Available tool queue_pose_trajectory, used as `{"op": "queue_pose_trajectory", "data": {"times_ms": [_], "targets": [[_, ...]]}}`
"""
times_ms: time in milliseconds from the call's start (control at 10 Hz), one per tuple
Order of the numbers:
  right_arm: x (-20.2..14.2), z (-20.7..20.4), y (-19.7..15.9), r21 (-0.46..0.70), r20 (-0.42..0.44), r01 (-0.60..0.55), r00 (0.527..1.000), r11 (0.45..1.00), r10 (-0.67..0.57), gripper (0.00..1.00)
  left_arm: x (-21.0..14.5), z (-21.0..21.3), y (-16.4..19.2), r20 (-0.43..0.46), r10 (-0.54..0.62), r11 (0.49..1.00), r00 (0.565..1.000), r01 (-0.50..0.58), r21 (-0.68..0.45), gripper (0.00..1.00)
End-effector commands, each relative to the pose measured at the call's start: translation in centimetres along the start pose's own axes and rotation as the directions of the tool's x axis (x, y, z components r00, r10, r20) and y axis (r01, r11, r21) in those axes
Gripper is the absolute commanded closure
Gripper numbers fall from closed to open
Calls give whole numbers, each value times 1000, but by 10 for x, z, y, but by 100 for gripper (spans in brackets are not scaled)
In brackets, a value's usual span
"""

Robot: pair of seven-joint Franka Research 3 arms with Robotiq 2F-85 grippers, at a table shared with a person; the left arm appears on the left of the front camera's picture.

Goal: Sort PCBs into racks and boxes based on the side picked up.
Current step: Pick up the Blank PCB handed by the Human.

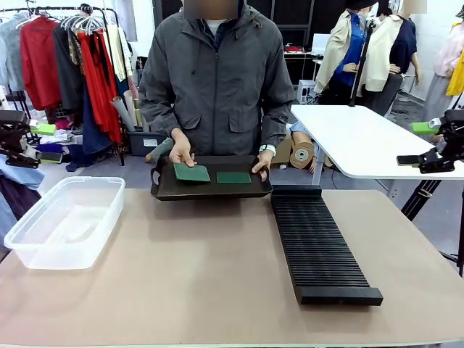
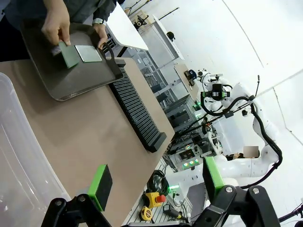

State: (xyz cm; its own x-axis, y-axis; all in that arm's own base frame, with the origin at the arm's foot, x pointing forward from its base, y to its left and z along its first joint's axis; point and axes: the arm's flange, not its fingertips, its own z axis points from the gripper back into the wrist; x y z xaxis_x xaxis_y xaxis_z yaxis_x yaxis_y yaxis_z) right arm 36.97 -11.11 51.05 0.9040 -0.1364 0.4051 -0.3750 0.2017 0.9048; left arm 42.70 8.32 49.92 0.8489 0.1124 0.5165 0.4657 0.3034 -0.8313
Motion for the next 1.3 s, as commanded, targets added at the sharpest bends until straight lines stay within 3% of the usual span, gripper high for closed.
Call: {"op": "queue_pose_trajectory", "data": {"times_ms": [0, 1200], "targets": [[0, 1, 2, 9, -1, 6, 1000, 1000, -6, 0, 1, 1, -2, 5, 10, 1000, 1000, -9, -6, 0], [0, 1, 2, 9, -1, 6, 1000, 1000, -6, 0, 1, 1, -2, 5, 10, 1000, 1000, -9, -6, 0]]}}
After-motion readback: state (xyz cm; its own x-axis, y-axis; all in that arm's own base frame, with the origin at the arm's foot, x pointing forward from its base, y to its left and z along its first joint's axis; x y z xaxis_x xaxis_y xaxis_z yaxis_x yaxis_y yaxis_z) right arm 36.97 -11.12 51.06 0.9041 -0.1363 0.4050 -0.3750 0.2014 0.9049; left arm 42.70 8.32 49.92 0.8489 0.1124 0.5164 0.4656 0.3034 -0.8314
